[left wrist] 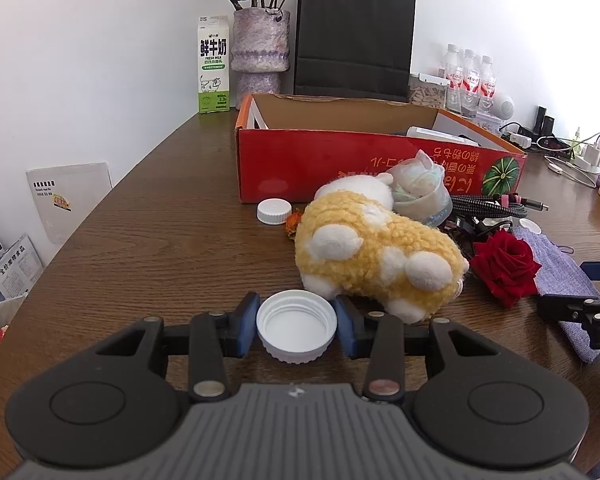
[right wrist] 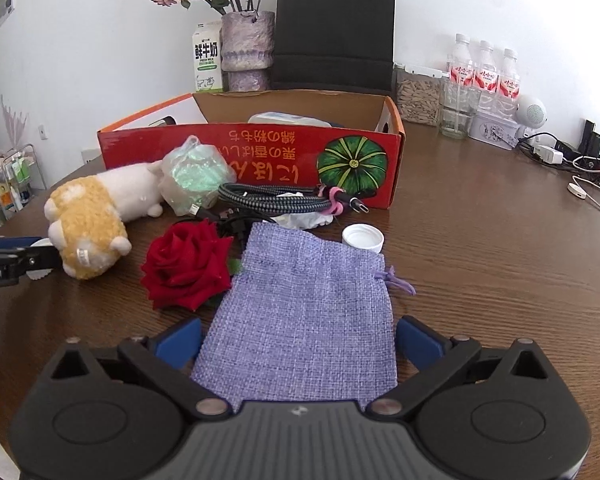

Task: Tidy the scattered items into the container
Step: 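Grasp the open white bottle cap with the left gripper, then carry the purple pouch and white cap over the box and release them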

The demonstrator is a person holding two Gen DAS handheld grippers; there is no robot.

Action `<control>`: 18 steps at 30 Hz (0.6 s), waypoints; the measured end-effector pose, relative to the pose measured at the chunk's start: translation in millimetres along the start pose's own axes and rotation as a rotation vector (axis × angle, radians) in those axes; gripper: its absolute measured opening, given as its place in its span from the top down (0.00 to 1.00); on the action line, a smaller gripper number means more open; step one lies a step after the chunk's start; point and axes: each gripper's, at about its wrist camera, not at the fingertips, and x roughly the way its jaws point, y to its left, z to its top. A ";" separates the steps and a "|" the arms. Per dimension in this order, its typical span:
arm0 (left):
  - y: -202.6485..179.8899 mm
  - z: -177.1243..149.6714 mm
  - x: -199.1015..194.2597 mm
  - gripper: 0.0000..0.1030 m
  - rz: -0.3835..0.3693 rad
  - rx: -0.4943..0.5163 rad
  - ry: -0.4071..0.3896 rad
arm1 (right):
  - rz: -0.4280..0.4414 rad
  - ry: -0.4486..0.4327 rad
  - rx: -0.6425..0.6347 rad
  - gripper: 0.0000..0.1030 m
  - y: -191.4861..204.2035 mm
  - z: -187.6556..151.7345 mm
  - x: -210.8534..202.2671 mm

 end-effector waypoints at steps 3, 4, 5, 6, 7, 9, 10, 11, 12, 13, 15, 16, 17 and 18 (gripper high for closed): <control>0.4 0.0 0.0 0.60 -0.001 -0.004 0.000 | 0.013 -0.029 -0.015 0.39 0.2 -1.4 -7.1; 0.3 -0.1 -0.6 0.60 -0.003 -0.004 0.000 | 0.013 -0.037 -0.015 0.64 -0.6 -1.0 -9.8; 0.5 -0.2 -1.3 0.60 -0.004 -0.005 0.000 | 0.013 -0.042 -0.014 0.76 -1.7 -0.8 -11.7; 0.9 -0.5 -2.2 0.60 -0.007 -0.006 -0.001 | 0.017 -0.042 -0.009 0.87 -4.0 -0.8 -13.5; 1.5 -0.9 -3.7 0.60 -0.011 -0.010 -0.002 | 0.027 -0.046 -0.004 0.88 -6.2 -1.6 -15.3; 2.9 -1.5 -7.9 0.60 -0.009 -0.014 -0.008 | 0.042 -0.059 0.005 0.89 -9.8 -4.3 -20.0; 3.4 -1.5 -10.8 0.60 -0.009 -0.014 -0.015 | 0.042 -0.072 0.011 0.89 -11.7 -5.5 -23.6; 4.2 -1.2 -13.2 0.60 -0.006 -0.015 -0.021 | 0.042 -0.086 0.016 0.89 -13.5 -5.9 -27.4; 5.1 -0.6 -15.8 0.60 -0.002 -0.015 -0.027 | 0.040 -0.099 0.020 0.89 -15.5 -5.7 -31.3; 5.5 0.3 -18.7 0.60 0.002 -0.014 -0.036 | 0.036 -0.112 0.020 0.89 -16.9 -4.9 -34.9; 6.5 2.2 -23.9 0.60 0.008 -0.014 -0.052 | 0.027 -0.136 0.018 0.89 -19.0 -2.3 -41.4; 7.0 3.9 -26.4 0.60 0.011 -0.014 -0.060 | 0.024 -0.148 0.017 0.89 -19.9 -0.7 -44.6; 7.6 5.4 -28.4 0.60 0.014 -0.014 -0.067 | 0.021 -0.161 0.018 0.89 -20.6 0.9 -47.8; 8.2 7.4 -30.0 0.60 0.018 -0.014 -0.071 | 0.020 -0.173 0.018 0.89 -21.3 2.5 -50.7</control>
